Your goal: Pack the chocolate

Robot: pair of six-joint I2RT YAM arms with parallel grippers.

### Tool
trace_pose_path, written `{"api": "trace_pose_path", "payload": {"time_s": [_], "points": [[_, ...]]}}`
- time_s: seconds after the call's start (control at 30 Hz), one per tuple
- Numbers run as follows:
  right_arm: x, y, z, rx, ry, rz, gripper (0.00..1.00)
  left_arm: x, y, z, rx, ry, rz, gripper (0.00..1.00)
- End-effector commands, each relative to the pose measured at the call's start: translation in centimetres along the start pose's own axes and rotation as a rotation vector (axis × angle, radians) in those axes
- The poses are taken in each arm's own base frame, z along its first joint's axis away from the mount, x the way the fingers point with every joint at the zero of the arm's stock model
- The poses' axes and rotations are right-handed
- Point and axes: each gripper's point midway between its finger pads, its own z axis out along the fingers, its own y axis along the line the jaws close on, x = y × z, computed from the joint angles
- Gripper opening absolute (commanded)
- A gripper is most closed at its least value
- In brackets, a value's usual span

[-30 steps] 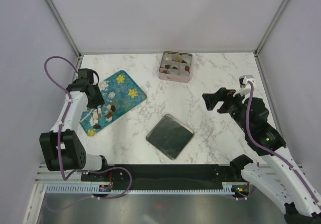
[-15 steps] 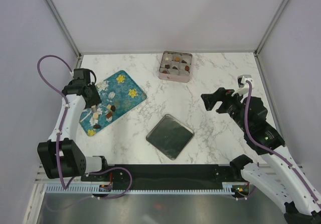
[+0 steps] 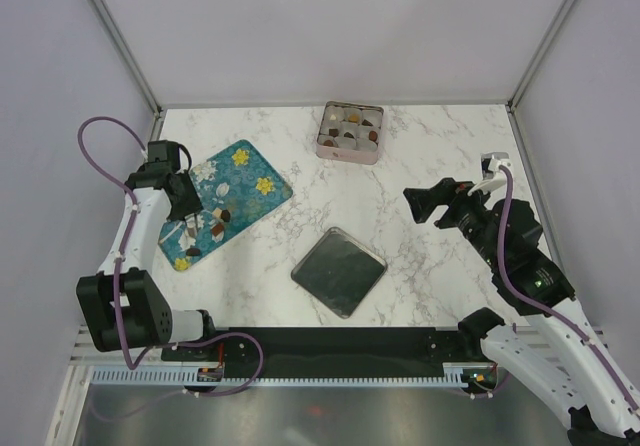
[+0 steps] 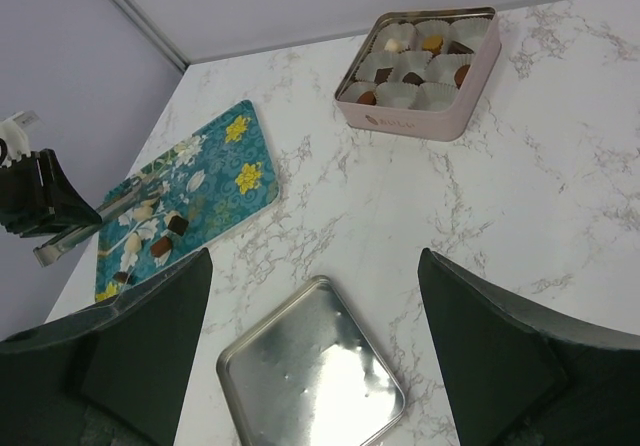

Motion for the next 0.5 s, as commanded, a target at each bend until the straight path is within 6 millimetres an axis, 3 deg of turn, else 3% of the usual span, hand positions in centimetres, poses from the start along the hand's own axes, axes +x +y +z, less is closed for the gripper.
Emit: {"api": "trace_pose_path", "payload": {"time_s": [0.0,0.27,0.47], "points": [[-1.3,0.2,-0.3,0.002,-0.049,-0.006,0.93,-1.2,-1.2,0.0,0.060,-0.024,-0.030,0.45],[-1.1,0.1,-0.2,0.005,-0.043,-0.008,0.93,-0.1,-1.4,0.3,0.077,0.026,-0.010,0.43],[-0.9,0.2,0.0,0.000,-0.036,-0.008,0.93,0.2,-0.8,-0.6,0.055,0.033,0.011,0.42]]}}
